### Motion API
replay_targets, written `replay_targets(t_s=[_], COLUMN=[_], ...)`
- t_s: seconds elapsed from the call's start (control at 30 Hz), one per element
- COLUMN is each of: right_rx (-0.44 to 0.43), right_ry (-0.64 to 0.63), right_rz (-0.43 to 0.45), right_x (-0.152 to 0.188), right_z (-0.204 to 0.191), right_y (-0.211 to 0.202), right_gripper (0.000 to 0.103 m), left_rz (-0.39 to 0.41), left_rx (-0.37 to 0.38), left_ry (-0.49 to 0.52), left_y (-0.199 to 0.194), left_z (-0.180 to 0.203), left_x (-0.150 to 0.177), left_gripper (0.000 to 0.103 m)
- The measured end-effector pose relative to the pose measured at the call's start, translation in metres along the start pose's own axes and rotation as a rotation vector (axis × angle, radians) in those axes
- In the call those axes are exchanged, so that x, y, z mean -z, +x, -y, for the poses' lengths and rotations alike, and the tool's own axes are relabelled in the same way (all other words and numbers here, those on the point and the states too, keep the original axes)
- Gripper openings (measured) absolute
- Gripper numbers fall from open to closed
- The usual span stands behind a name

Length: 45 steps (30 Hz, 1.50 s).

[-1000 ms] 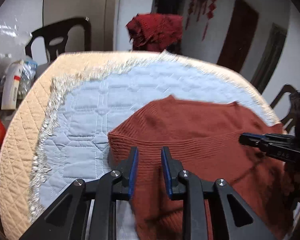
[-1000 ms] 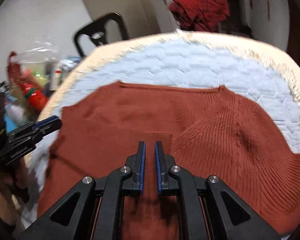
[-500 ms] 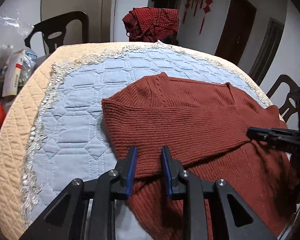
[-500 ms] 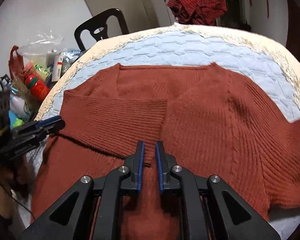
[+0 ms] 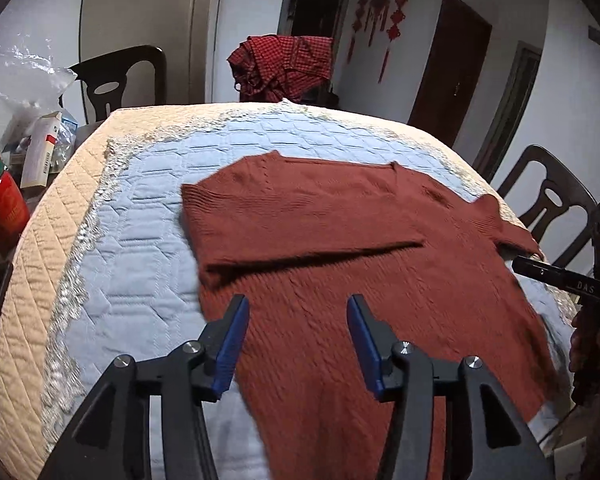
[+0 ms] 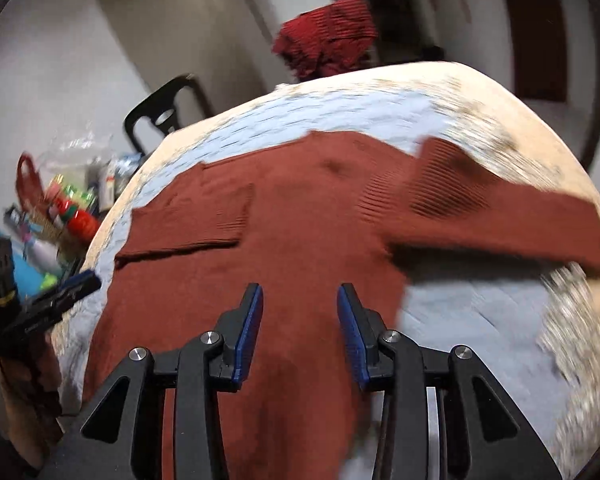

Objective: Fold small clothes
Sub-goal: 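Move the right gripper to the other sleeve cuff and grasp it, then fold the held sleeve across the body and open the right gripper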

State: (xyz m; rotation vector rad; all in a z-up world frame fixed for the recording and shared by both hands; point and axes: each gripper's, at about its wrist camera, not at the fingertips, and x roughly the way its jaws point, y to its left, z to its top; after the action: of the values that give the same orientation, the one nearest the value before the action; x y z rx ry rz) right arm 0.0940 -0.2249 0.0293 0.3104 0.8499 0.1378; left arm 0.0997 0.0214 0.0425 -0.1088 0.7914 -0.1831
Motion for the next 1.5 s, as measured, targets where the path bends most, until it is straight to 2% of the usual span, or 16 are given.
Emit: replay_targets(t_s=[0.1,0.23,0.53,0.9,0.93,1.0,1.1,1.23,1.37,1.5], right_rx=[0.015,0.029,0.035,0.069,0.075,0.101,0.122,0.122,0.094,0.01], right_ry=[0.071,0.137,0.326,0.504,0.508,0.508,0.525,0.465,0.282,0.053], right_rz=[0.028,0.054,0.067,0.165,0.173,0.193,0.21,0.258,0.306,0.253], right_x=[0.005,0.005,-0.003,-0.025,-0.026,-0.032,-0.04,-0.057,-0.079,-0.09], right_z=[0.021,0.042,0.091,0.126,0.127,0.127,0.13,0.113,0.061,-0.006], right_y=[-0.014,-0.022,-0.01,-0.008,-0.009,-0.01,-0.011,-0.022,-0.032,-0.015], right_gripper=[0.049,0.05,0.05,0.049,0.047,0.026,0.013,0.011,0.011,0.011], left_rz=[0.009,0.014,-0.007,-0.057,-0.056,-0.056,-0.055,-0.054,-0.054,-0.053], left_rx=[0.014,0.023,0.014,0.009,0.012,0.016,0.02,0.027,0.028,0.027], left_ry=[0.01,0.029,0.014,-0.025,-0.028,-0.031,-0.033,-0.036,-0.036,-0.036], left_y=[-0.003,0.001,0.017,0.037,0.037,0.037,0.036,0.036,0.036,0.036], left_z=[0.008,0.015,0.014,0.007,0.007,0.007,0.007,0.006,0.006,0.005], left_x=[0.003,0.004,0.008,0.018,0.018,0.018,0.018,0.019,0.018,0.018], left_gripper=[0.059,0.059,0.059,0.06,0.06,0.06,0.06,0.061,0.061,0.061])
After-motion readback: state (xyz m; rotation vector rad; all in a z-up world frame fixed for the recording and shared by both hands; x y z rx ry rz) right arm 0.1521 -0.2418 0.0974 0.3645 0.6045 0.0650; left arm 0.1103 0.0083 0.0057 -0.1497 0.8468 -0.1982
